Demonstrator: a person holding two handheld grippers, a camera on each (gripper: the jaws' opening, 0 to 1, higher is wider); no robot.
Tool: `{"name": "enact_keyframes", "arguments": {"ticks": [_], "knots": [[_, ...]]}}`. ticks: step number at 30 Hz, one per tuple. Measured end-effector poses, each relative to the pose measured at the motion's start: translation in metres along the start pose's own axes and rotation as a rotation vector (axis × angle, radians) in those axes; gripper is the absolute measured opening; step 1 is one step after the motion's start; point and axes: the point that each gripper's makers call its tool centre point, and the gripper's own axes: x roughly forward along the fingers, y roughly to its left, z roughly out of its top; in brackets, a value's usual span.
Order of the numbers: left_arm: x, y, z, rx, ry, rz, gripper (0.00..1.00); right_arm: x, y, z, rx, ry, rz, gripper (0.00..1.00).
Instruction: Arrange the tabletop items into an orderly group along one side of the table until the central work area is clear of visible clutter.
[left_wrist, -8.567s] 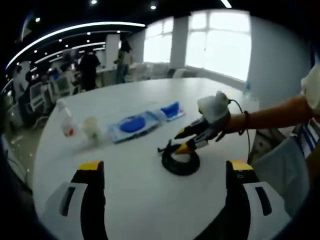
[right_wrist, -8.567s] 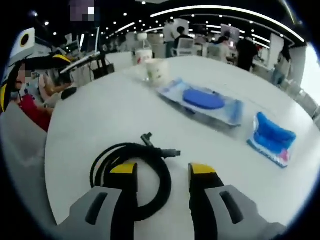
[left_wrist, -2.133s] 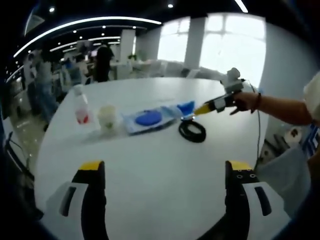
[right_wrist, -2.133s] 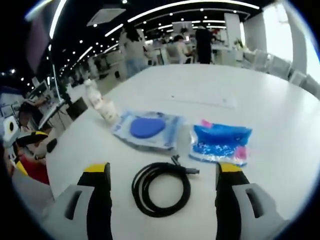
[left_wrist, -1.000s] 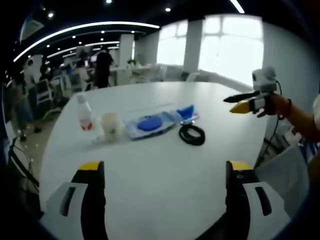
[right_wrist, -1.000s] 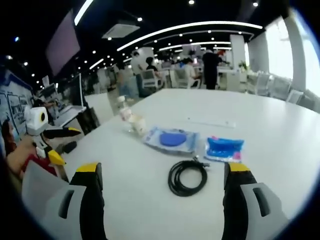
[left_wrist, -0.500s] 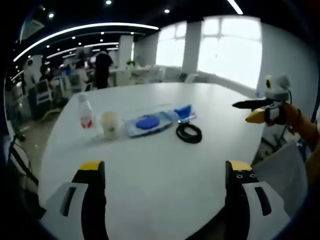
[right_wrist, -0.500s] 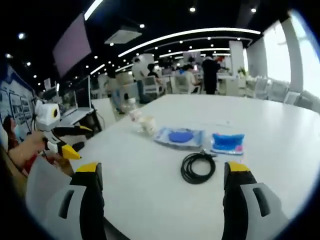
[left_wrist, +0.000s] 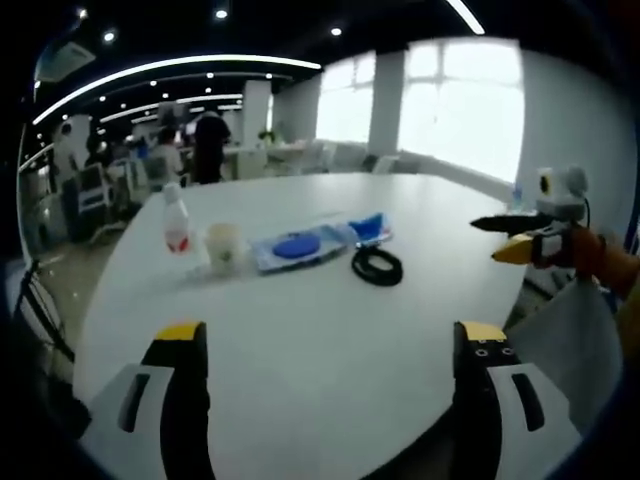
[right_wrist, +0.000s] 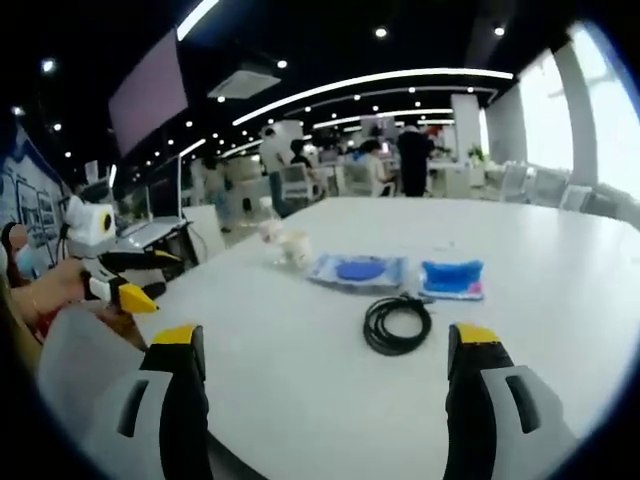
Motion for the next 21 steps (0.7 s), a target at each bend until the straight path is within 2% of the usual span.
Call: {"name": "enact_keyframes", "arguments": {"ticks": [10, 17, 21], "knots": [[0.001, 0.006, 0.000, -0.001, -0.026, 0.026, 0.99, 0.002, -0.010, -0.008, 0.011, 0.031, -0.046, 0.99], [0.001, 0.006, -0.002, 0.042, -0.003, 0.049, 0.99, 0.003, -0.009, -0.014, 0.009, 0.053, -0.046, 0.99], [0.000, 0.008, -0.003, 0.025, -0.007, 0.053, 0.99, 0.002, -0.006, -0.016, 0.031, 0.058, -0.037, 0.99]]}}
